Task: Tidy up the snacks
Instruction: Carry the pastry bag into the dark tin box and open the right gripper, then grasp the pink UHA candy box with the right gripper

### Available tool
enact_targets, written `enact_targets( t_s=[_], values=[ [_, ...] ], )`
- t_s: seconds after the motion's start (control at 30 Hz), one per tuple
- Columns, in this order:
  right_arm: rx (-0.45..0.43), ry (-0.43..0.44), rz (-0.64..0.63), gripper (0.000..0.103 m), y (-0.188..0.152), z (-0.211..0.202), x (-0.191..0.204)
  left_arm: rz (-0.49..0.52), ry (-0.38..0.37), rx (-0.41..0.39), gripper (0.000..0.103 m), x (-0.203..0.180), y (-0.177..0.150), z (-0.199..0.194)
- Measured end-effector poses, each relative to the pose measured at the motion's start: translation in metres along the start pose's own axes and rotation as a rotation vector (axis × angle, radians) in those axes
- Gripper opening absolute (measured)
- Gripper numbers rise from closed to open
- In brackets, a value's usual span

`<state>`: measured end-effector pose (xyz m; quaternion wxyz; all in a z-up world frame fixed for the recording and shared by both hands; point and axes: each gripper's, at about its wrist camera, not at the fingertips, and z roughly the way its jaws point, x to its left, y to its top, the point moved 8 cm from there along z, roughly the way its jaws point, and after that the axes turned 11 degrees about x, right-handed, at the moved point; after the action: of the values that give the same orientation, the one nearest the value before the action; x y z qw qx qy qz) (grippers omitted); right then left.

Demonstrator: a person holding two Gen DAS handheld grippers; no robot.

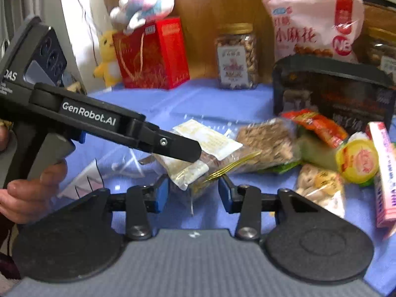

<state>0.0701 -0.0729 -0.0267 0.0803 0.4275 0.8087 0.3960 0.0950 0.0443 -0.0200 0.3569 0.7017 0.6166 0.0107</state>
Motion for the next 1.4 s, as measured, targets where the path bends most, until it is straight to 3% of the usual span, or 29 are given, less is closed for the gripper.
enact_targets(
  t_s=[0.2,0.37,0.47,0.63,0.73,0.93,1.07,1.23,1.4],
  values=[
    [-0.142,-0.032,0.013,0.046,0.029,-0.032,-0.029,0.094,-0.013,-0.073,0.063,-0.039,0.048,-0.008],
    [-0.234,-0.111,0.025,0.047,0.059,-0.049,-0.071,0.148,-0.032,-0.122,0.063,-0.068,0.104,0.012],
    [-0.252,-0.142,0.060,0.047,0.078,-0.049,-0.101,0.168,-0.024,-0.145,0.063,-0.080,0.137,0.032],
    [-0.242,-0.215,0.072,0.051,0.100,-0.031,-0.142,0.115,-0.012,-0.136,0.064,-0.073,0.174,0.071],
    [-0.247,-0.272,0.103,0.051,0.109,-0.023,-0.168,0.092,0.049,-0.124,0.063,-0.063,0.185,0.092],
    [-0.347,-0.289,0.197,0.051,0.100,-0.065,-0.199,0.102,0.020,-0.151,0.063,-0.061,0.173,0.078],
    [-0.374,-0.299,0.309,0.051,0.069,-0.097,-0.218,0.122,-0.030,-0.169,0.065,-0.070,0.151,0.058],
    [-0.303,-0.232,0.397,0.051,0.012,-0.106,-0.208,0.115,-0.081,-0.105,0.065,-0.079,0.112,0.058],
    [-0.182,-0.166,0.362,0.051,-0.028,-0.089,-0.173,0.133,-0.115,-0.033,0.065,-0.093,0.078,0.064]
  ],
)
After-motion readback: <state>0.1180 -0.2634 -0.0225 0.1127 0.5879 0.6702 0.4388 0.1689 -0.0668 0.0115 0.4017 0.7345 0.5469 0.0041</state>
